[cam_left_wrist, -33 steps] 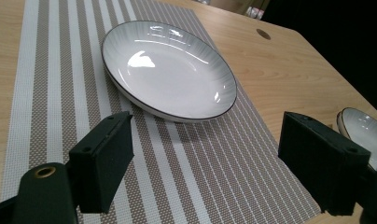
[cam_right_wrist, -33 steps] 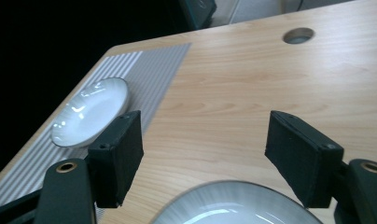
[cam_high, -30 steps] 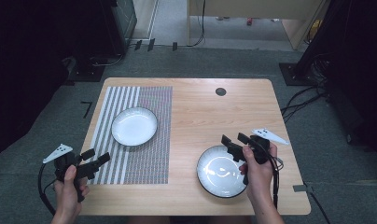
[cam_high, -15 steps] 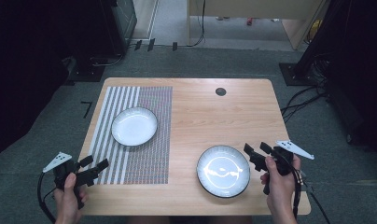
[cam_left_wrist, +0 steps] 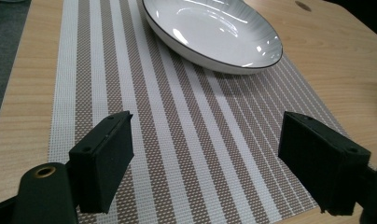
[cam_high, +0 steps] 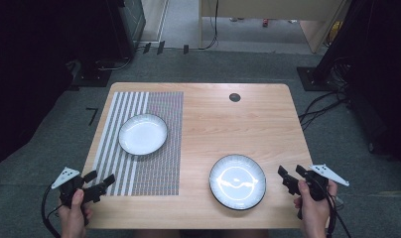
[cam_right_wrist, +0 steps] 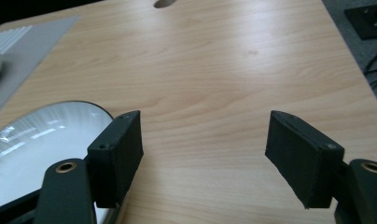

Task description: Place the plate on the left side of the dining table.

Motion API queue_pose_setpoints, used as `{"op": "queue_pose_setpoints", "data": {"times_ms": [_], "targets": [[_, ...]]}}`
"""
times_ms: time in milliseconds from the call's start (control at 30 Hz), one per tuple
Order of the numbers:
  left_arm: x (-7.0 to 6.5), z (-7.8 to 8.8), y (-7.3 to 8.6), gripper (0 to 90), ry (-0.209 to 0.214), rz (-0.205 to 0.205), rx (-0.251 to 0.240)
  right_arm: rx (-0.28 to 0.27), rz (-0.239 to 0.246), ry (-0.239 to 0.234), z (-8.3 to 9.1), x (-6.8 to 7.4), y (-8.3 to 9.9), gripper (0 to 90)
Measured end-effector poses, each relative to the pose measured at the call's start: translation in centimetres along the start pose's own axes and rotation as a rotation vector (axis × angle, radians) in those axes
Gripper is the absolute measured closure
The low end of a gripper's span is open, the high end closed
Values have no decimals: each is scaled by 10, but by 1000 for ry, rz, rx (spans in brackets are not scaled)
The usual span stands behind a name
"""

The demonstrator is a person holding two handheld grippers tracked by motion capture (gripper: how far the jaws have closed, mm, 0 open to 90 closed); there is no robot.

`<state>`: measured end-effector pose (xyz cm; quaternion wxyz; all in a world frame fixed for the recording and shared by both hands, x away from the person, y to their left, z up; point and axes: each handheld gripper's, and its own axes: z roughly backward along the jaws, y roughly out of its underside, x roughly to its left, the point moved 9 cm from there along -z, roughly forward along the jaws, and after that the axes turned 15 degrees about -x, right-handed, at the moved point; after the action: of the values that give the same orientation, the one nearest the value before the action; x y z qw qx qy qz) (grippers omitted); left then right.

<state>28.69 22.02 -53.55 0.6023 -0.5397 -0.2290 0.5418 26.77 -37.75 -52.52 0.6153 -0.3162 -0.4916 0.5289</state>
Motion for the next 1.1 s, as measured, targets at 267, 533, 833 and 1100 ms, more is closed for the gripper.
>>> {"op": "queue_pose_setpoints", "data": {"times_ms": [267, 533, 833, 1100], "targets": [[13, 2, 9, 180, -46, -40, 7, 9, 16, 41, 5, -23, 15, 270], [21, 1, 21, 180, -85, -72, 35, 58, 28, 78, 5, -42, 37, 263], [17, -2, 29, 180, -96, -140, 60, 100, 112, 114, 1, -43, 50, 243], [19, -5, 36, 180, -153, -212, 109, 131, 206, 135, -2, -34, 55, 218]]}}
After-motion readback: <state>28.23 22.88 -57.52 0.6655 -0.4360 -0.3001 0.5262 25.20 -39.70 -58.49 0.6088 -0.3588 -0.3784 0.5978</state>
